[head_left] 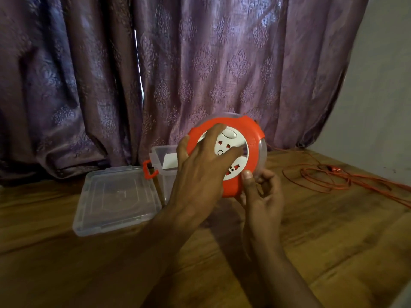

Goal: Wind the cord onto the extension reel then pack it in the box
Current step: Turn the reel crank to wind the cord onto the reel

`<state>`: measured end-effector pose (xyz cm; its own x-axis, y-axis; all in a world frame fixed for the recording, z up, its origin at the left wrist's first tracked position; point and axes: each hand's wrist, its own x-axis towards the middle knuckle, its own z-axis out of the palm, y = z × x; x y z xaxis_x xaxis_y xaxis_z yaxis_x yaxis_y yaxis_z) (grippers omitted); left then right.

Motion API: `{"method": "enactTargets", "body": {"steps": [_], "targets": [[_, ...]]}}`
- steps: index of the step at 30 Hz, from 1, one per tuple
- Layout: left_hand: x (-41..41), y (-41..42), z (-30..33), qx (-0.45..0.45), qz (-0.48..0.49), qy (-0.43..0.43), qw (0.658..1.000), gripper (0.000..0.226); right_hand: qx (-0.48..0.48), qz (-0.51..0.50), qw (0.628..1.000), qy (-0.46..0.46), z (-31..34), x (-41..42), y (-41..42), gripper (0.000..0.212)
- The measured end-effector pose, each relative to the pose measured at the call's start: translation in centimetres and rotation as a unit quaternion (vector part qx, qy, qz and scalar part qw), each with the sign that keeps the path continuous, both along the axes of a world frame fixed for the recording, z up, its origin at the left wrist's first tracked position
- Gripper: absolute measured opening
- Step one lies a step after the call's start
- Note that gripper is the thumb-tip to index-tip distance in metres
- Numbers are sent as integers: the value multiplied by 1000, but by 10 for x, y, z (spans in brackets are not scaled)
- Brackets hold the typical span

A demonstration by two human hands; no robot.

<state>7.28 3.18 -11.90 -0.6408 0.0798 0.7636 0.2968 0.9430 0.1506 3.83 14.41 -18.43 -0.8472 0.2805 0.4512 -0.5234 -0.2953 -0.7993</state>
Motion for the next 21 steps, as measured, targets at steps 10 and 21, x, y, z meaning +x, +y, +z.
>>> {"method": "enactTargets", "body": {"steps": [10,21], "targets": [[4,5,10,147,-13,-25,989,47,-26,-4,1000,-7,2,-1,6,38],[-5,8,1,341,19,-33,939,55,115,-37,988,98,2,16,-4,24]]}}
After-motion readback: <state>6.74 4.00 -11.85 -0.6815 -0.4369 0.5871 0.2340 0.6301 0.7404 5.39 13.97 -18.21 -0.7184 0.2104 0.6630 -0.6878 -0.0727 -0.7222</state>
